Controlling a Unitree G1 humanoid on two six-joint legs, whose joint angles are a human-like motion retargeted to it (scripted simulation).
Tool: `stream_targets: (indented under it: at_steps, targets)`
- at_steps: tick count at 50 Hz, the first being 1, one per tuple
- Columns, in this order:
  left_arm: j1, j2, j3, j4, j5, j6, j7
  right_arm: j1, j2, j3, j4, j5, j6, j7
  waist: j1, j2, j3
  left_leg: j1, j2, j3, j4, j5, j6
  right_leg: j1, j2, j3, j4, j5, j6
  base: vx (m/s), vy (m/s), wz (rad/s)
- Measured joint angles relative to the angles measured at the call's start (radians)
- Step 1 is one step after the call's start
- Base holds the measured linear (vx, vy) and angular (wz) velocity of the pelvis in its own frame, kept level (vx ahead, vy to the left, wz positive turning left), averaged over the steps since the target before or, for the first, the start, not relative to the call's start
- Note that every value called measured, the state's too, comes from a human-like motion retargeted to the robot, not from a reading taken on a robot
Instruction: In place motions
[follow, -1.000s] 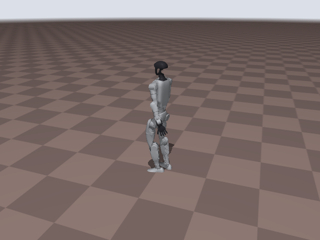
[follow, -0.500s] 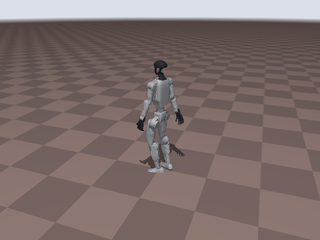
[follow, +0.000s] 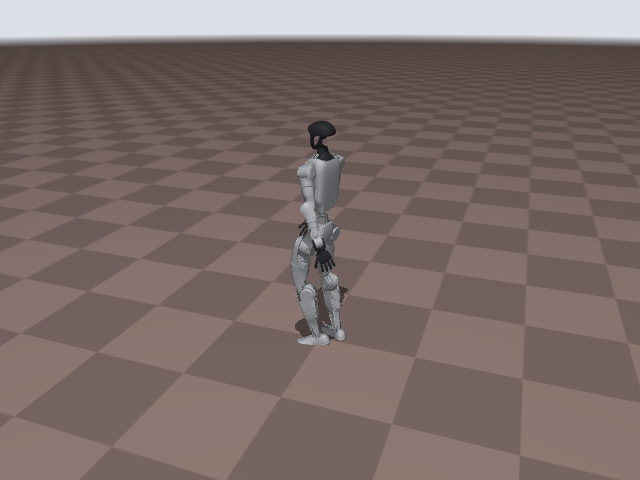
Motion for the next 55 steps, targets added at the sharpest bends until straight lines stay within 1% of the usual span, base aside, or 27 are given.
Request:
stream_targets:
  at_steps: [2, 3, 5, 7, 10, 12, 15, 18, 20, 23, 25, 27, 28, 30, 31, 32, 33, 35, 37, 40, 43, 45, 49, 50, 53, 54, 55]
  targets:
    - [-0.064, -0.008, -0.03, 0.0, -0.006, -0.011, -0.005, 0.059, -0.03, -0.026, 0.091, -0.055, 0.017, 0.013, -0.051, 0.039, -0.024, 0.074, 0.023, 0.066, -0.131, -0.077, 0.016, -0.033, 0.02, -0.026, 0.092, 0.051, 0.021, 0.26, 0.13, 0.47]
    - [-0.107, -0.017, -0.041, 0.0, -0.01, -0.01, -0.011, 0.083, -0.048, -0.034, 0.146, -0.088, 0.033, 0.014, -0.09, 0.065, -0.055, 0.059, 0.04, 0.052, -0.175, -0.05, 0.002, -0.091, 0.019, -0.051, 0.172, 0.119, 0.035, 0.04, 0.15, 0.4]
    - [-0.244, -0.02, -0.059, -0.002, -0.004, -0.012, -0.026, 0.093, -0.084, -0.059, 0.268, -0.116, 0.087, -0.001, -0.089, 0.078, -0.055, -0.002, 0.053, 0.001, -0.193, -0.014, -0.004, -0.27, -0.037, 0.0, 0.449, 0.245, 0.087, -0.29, 0.09, -0.15]
    - [-0.349, -0.024, -0.122, -0.08, 0.006, -0.027, -0.036, 0.105, -0.119, -0.121, 0.4, -0.079, 0.124, -0.048, -0.1, 0.081, 0.017, 0.016, 0.072, 0.0, -0.21, 0.008, -0.003, -0.408, -0.017, 0.111, 0.709, 0.247, 0.113, -0.36, 0.07, 0.28]
    - [-0.493, 0.001, -0.249, -0.2, 0.01, -0.03, -0.096, 0.167, -0.177, -0.16, 0.506, 0.0, 0.182, -0.026, -0.132, 0.094, 0.07, 0.032, 0.085, 0.019, -0.226, 0.014, 0.004, -0.567, -0.055, 0.132, 1.024, 0.159, 0.102, -0.18, 0.05, 0.36]
    - [-0.531, 0.027, -0.284, -0.276, 0.066, -0.024, -0.144, 0.246, -0.194, -0.158, 0.506, 0.029, 0.253, -0.021, -0.165, 0.1, 0.057, 0.014, 0.095, 0.003, -0.219, 0.015, 0.006, -0.646, -0.042, 0.151, 1.126, 0.145, 0.105, 0.11, -0.03, 0.23]
    - [-0.539, 0.026, -0.323, -0.379, 0.142, -0.027, -0.135, 0.362, -0.207, -0.225, 0.506, 0.061, 0.257, -0.111, -0.157, 0.107, -0.003, -0.015, 0.094, -0.002, -0.22, 0.015, 0.006, -0.707, -0.03, 0.174, 1.158, 0.136, 0.104, 0.18, -0.04, -0.21]
    - [-0.546, 0.039, -0.384, -0.452, 0.14, -0.055, -0.126, 0.406, -0.203, -0.276, 0.506, 0.118, 0.235, -0.132, -0.117, 0.079, 0.016, 0.028, 0.075, 0.027, -0.229, 0.007, 0.001, -0.61, -0.033, 0.171, 1.031, 0.142, 0.078, 0.05, -0.02, -0.46]
    - [-0.526, 0.037, -0.385, -0.475, 0.151, -0.066, -0.116, 0.408, -0.203, -0.277, 0.506, 0.142, 0.243, -0.126, -0.102, 0.07, 0.021, 0.049, 0.067, 0.039, -0.222, -0.005, -0.006, -0.501, -0.009, 0.17, 0.861, 0.156, 0.068, 0.08, 0.01, -0.45]
    - [-0.438, -0.007, -0.361, -0.471, 0.163, -0.07, -0.097, 0.385, -0.197, -0.238, 0.506, 0.161, 0.252, -0.131, -0.103, 0.073, -0.002, 0.049, 0.056, 0.009, -0.18, -0.035, -0.012, -0.294, 0.038, 0.143, 0.48, 0.183, 0.07, 0.16, 0.0, 0.03]
    - [-0.362, -0.05, -0.334, -0.443, 0.146, -0.088, -0.086, 0.343, -0.183, -0.193, 0.506, 0.15, 0.25, -0.141, -0.094, 0.061, -0.004, 0.052, 0.036, -0.008, -0.134, -0.046, -0.019, -0.14, 0.057, 0.128, 0.216, 0.108, 0.068, 0.13, 0.03, -0.05]
    - [-0.28, -0.079, -0.279, -0.379, 0.113, -0.112, -0.082, 0.275, -0.162, -0.125, 0.506, 0.114, 0.25, -0.138, -0.056, 0.036, -0.006, 0.055, 0.028, 0.044, -0.051, 0.014, -0.043, -0.02, 0.011, -0.009, 0.024, 0.029, -0.002, 0.07, -0.04, -0.43]
    - [-0.246, -0.085, -0.243, -0.339, 0.1, -0.117, -0.08, 0.228, -0.147, -0.091, 0.506, 0.093, 0.249, -0.121, -0.055, 0.016, -0.018, 0.023, 0.023, 0.068, 0.024, 0.094, -0.05, -0.001, -0.012, -0.012, -0.046, 0.043, 0.0, -0.12, -0.09, 0.39]
    - [-0.208, -0.084, -0.167, -0.241, 0.078, -0.125, -0.054, 0.106, -0.119, -0.072, 0.497, 0.045, 0.224, -0.062, -0.065, -0.019, -0.036, -0.211, 0.098, 0.059, 0.373, 0.269, -0.045, -0.008, -0.058, -0.062, -0.108, 0.064, 0.021, -0.38, -0.15, 1.5]
    - [-0.205, -0.082, -0.14, -0.19, 0.028, -0.138, -0.021, 0.062, -0.108, -0.076, 0.433, 0.026, 0.21, -0.037, -0.076, -0.012, -0.012, -0.314, 0.079, -0.002, 0.494, 0.316, 0.04, -0.01, -0.051, -0.109, -0.118, 0.075, 0.019, -0.52, -0.22, 1.56]
    - [-0.2, -0.078, -0.106, -0.145, -0.024, -0.148, 0.002, 0.018, -0.1, -0.076, 0.367, 0.009, 0.195, -0.014, -0.057, -0.026, 0.02, -0.414, 0.087, -0.014, 0.636, 0.324, 0.11, -0.015, -0.062, -0.119, -0.118, 0.084, 0.013, -0.51, -0.24, -0.05]
    - [-0.192, -0.07, -0.058, -0.112, -0.079, -0.152, 0.008, -0.028, -0.098, -0.067, 0.296, -0.002, 0.18, 0.006, 0.023, -0.081, 0.068, -0.504, 0.15, 0.073, 0.82, 0.255, 0.152, -0.023, -0.104, -0.053, -0.097, 0.088, 0.002, -0.43, -0.2, -1.11]
    - [-0.18, -0.04, 0.009, -0.033, -0.153, -0.114, -0.026, -0.108, -0.097, -0.061, 0.157, -0.016, 0.153, 0.022, 0.069, -0.086, 0.151, -0.626, 0.248, 0.078, 1.049, 0.174, 0.205, 0.001, -0.089, -0.048, -0.091, 0.089, -0.022, -0.28, -0.21, -0.86]
    - [-0.12, -0.026, 0.048, 0.0, -0.146, -0.06, -0.065, -0.162, -0.083, -0.068, 0.048, -0.027, 0.119, -0.015, 0.116, -0.109, 0.168, -0.755, 0.286, 0.073, 1.216, 0.111, 0.207, -0.014, -0.101, -0.016, -0.08, 0.086, -0.048, 0.01, -0.31, -0.47]
    - [0.018, -0.008, 0.051, 0.0, -0.097, -0.023, -0.053, -0.206, -0.057, -0.059, -0.048, 0.024, 0.066, -0.05, 0.121, -0.105, 0.123, -0.965, 0.283, 0.017, 1.376, 0.062, 0.207, -0.052, -0.087, -0.022, -0.078, 0.097, -0.077, 0.22, -0.09, -0.04]
    - [0.112, 0.001, 0.048, 0.0, -0.052, -0.01, -0.023, -0.232, -0.03, -0.011, -0.114, 0.122, 0.051, -0.013, 0.112, -0.117, 0.083, -1.007, 0.271, 0.056, 1.371, 0.062, 0.206, -0.083, -0.1, -0.003, -0.067, 0.1, -0.077, 0.13, 0.11, -0.15]
    - [0.13, 0.006, 0.053, 0.0, -0.03, -0.002, -0.017, -0.241, -0.01, -0.001, -0.152, 0.148, 0.042, 0.018, 0.091, -0.106, 0.08, -0.954, 0.27, 0.068, 1.317, 0.066, 0.206, -0.077, -0.093, -0.011, -0.069, 0.098, -0.074, 0.01, 0.07, 0.16]
    - [0.086, 0.021, 0.045, 0.0, -0.041, -0.003, -0.013, -0.195, -0.001, -0.009, -0.172, 0.09, 0.002, 0.011, 0.047, -0.076, 0.075, -0.665, 0.232, 0.102, 1.042, 0.087, 0.192, -0.035, -0.077, -0.047, -0.081, 0.088, -0.049, 0.04, 0.14, 0.36]
    - [0.07, 0.022, 0.041, 0.0, -0.044, -0.005, -0.014, -0.168, -0.003, -0.012, -0.164, 0.068, -0.005, -0.006, 0.042, -0.072, 0.061, -0.575, 0.203, 0.11, 0.933, 0.106, 0.171, -0.035, -0.08, -0.048, -0.075, 0.082, -0.04, 0.2, 0.21, -0.04]
    - [0.018, 0.013, 0.017, 0.0, -0.064, -0.024, -0.012, -0.041, -0.013, -0.014, -0.078, 0.005, -0.018, -0.037, 0.062, -0.07, 0.027, -0.215, 0.026, 0.086, 0.385, 0.232, 0.062, -0.022, -0.086, 0.0, -0.029, 0.052, -0.022, 0.3, 0.12, -0.73]
    - [-0.012, 0.012, 0.008, 0.0, -0.072, -0.035, -0.007, 0.0, -0.02, -0.019, -0.036, -0.015, -0.013, -0.034, 0.073, -0.048, 0.024, -0.098, -0.012, 0.07, 0.197, 0.18, 0.029, -0.022, -0.057, 0.017, 0.0, 0.045, -0.023, 0.27, 0.07, -1.11]
    - [-0.047, 0.012, 0.0, 0.0, -0.081, -0.047, -0.002, 0.04, -0.028, -0.027, 0.009, -0.035, -0.004, -0.027, 0.082, -0.016, 0.021, 0.011, -0.037, 0.05, 0.019, 0.076, -0.007, -0.025, -0.016, 0.031, 0.034, 0.039, -0.027, 0.23, 0.11, -0.16]
